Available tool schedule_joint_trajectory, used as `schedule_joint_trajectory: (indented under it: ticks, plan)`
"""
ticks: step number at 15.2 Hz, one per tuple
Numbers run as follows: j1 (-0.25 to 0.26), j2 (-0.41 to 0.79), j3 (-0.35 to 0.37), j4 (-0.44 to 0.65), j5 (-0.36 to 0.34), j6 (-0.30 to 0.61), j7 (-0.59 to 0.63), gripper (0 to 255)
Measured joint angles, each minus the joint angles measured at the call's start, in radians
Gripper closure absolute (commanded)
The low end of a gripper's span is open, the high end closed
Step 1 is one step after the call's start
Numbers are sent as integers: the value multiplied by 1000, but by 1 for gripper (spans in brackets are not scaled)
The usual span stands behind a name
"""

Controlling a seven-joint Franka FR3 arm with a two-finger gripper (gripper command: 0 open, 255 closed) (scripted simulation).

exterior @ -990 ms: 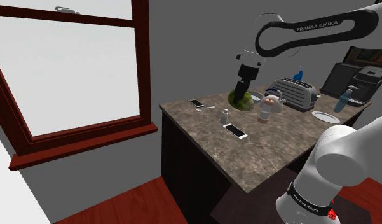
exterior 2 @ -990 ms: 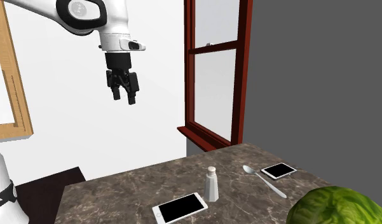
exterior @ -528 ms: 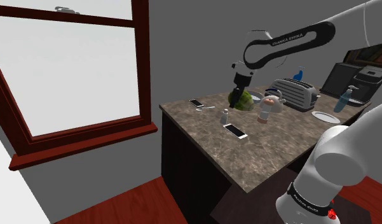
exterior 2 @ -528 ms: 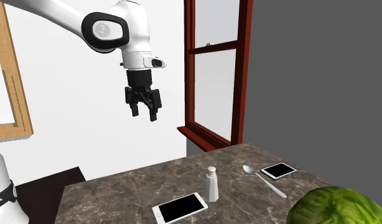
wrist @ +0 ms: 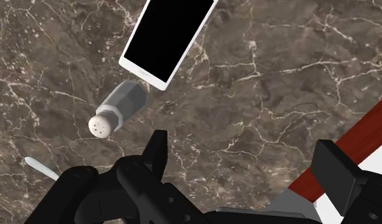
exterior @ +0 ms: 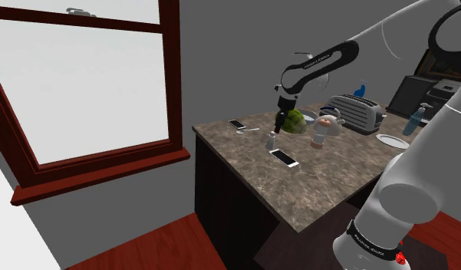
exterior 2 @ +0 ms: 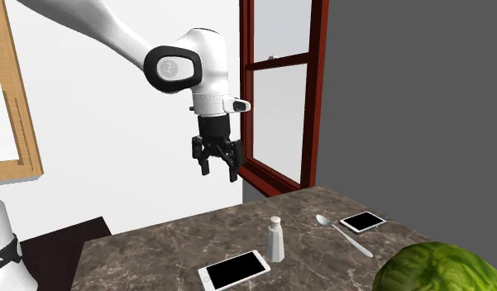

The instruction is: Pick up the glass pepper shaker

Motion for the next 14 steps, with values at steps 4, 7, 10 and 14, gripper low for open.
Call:
schedule_joint_trajectory:
  ticks: [4,7,10,14]
  plan:
    - [-11,156,-25,94,43,61,-91,0]
    - [-35,267,-38,171,82,95,-170,0]
    - [-63,386,-33,258,123,125,-233,0]
    - [-104,503,-22,358,162,143,-297,0]
